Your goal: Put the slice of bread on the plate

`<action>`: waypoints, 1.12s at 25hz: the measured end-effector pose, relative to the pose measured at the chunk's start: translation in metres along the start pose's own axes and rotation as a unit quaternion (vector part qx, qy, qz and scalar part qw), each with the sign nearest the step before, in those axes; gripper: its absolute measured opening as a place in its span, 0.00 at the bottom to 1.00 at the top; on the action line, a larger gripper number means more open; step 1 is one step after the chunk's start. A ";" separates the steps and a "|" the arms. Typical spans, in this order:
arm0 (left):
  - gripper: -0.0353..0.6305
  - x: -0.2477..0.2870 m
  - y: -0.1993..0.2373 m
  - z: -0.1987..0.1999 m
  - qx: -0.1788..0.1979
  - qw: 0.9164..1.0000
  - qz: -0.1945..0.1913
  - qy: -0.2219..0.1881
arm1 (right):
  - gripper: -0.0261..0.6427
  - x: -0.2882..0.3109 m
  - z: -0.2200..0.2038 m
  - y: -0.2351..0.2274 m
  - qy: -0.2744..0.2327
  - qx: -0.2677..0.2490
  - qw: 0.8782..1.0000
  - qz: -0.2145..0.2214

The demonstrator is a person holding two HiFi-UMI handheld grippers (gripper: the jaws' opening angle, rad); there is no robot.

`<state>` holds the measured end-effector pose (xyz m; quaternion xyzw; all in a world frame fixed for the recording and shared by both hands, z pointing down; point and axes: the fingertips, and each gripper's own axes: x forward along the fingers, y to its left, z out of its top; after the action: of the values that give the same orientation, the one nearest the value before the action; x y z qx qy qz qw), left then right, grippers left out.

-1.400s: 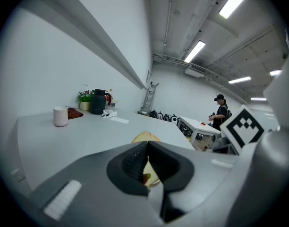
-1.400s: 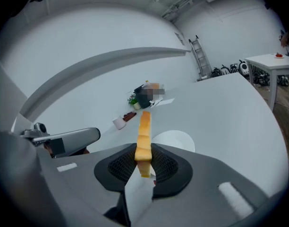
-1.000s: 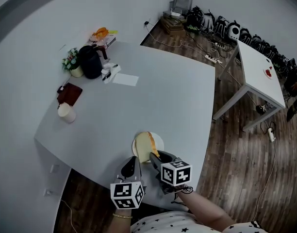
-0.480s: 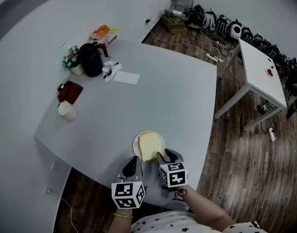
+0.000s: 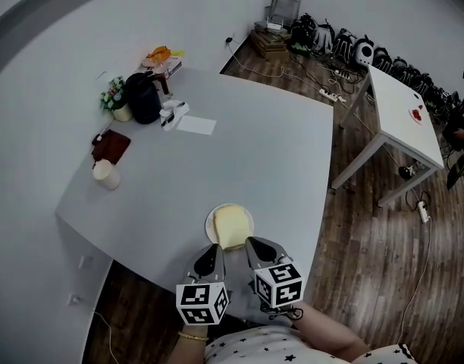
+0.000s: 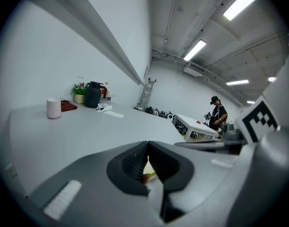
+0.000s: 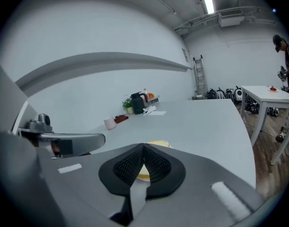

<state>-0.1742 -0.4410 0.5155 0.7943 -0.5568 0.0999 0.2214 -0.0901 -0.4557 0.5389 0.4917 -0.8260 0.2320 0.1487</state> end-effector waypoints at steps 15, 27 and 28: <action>0.06 -0.025 -0.024 0.001 -0.004 1.000 -0.003 -0.013 | 0.04 -0.035 0.008 0.021 -0.031 -0.026 0.999 0.013; 0.06 -0.032 -0.022 0.005 0.001 1.000 0.006 -0.019 | 0.04 -0.042 0.013 0.029 -0.040 -0.043 0.998 0.019; 0.06 -0.032 -0.022 0.005 0.002 1.000 0.006 -0.020 | 0.04 -0.042 0.015 0.030 -0.042 -0.044 0.998 0.019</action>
<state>-0.1658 -0.4103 0.4924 0.7932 -0.5656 0.0860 0.2084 -0.0967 -0.4203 0.4996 0.4781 -0.8501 0.1775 0.1311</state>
